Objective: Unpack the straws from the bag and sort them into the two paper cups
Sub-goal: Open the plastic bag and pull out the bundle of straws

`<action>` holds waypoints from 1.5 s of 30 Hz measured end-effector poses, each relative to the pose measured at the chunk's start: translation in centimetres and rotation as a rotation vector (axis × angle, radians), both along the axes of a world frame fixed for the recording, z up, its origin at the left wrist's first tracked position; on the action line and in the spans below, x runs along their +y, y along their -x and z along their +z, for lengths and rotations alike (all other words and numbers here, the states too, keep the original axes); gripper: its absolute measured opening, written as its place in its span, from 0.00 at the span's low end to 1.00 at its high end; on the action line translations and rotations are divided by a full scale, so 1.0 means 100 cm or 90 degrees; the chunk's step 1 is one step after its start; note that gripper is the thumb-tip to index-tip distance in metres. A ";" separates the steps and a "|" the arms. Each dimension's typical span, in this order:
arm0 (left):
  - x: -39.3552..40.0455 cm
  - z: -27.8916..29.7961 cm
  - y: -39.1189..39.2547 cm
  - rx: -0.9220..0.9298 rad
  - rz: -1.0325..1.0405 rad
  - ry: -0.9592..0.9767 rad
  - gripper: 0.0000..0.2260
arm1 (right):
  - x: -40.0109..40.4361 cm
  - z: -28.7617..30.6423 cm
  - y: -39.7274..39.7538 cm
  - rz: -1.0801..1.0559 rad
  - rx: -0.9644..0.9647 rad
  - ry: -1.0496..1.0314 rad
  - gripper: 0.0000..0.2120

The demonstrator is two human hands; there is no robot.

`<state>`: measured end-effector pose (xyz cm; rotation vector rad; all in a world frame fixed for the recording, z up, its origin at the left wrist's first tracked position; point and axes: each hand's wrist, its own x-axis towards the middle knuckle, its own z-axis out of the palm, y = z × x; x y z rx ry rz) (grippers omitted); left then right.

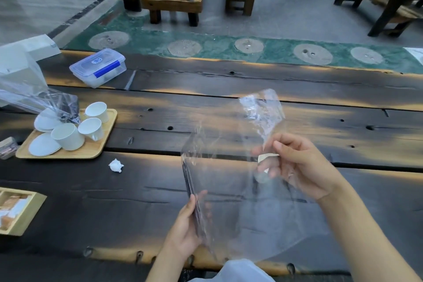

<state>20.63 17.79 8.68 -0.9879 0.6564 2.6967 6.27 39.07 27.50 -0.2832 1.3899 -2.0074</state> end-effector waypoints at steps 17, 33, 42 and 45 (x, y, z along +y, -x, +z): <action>-0.065 0.027 -0.006 0.108 0.069 0.358 0.15 | 0.049 -0.048 0.013 -0.287 0.160 -0.387 0.08; -0.059 0.038 -0.006 0.146 0.055 0.436 0.17 | 0.052 -0.060 0.007 -0.292 0.169 -0.354 0.12; -0.061 0.037 -0.004 0.150 0.044 0.493 0.16 | 0.057 -0.064 0.007 -0.325 0.183 -0.347 0.15; -0.062 0.039 -0.006 0.151 0.041 0.497 0.16 | 0.058 -0.066 0.007 -0.320 0.179 -0.350 0.15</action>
